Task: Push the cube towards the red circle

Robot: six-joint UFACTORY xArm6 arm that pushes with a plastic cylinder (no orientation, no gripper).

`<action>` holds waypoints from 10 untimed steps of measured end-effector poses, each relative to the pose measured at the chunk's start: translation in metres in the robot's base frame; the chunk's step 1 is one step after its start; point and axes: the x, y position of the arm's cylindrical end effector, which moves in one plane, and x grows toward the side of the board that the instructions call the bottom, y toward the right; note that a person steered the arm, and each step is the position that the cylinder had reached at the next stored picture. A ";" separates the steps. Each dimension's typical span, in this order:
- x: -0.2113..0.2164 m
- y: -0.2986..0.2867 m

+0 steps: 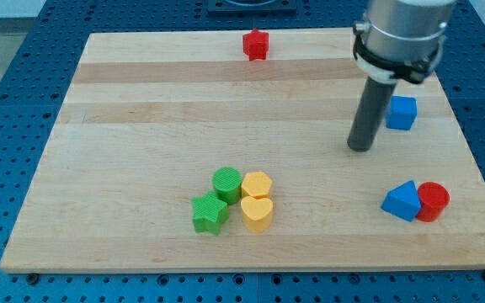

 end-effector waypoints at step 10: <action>-0.045 0.091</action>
